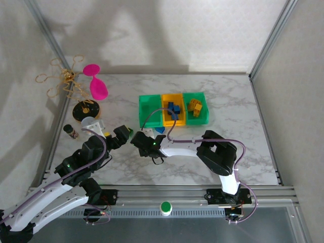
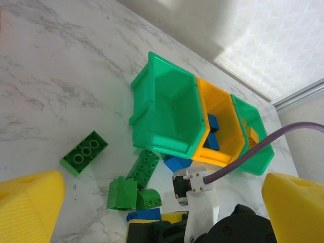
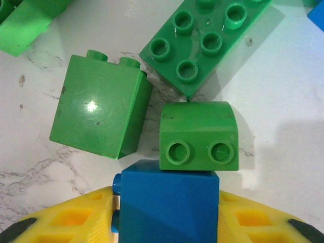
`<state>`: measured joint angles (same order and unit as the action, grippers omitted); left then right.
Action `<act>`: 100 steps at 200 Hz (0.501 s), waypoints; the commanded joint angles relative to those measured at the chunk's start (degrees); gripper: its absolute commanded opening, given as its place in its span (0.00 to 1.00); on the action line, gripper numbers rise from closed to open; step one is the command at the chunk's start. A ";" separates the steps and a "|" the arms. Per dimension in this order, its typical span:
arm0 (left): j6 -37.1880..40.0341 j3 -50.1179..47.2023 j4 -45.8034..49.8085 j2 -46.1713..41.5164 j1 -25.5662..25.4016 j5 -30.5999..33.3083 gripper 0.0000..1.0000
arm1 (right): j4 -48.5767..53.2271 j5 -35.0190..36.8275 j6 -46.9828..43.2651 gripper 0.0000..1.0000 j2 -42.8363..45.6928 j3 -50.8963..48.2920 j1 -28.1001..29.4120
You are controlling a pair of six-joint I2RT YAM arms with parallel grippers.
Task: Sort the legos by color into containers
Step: Pick up the lego from the bottom-center of the table.
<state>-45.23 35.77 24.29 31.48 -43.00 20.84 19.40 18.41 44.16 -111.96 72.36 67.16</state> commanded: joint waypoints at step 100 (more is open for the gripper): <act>2.27 3.24 -5.87 4.89 0.55 -0.18 1.00 | 6.01 3.70 -6.78 0.44 15.88 -1.04 -7.31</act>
<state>-44.56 36.34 21.71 34.85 -43.00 20.80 23.64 20.01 41.34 -98.10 70.87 64.03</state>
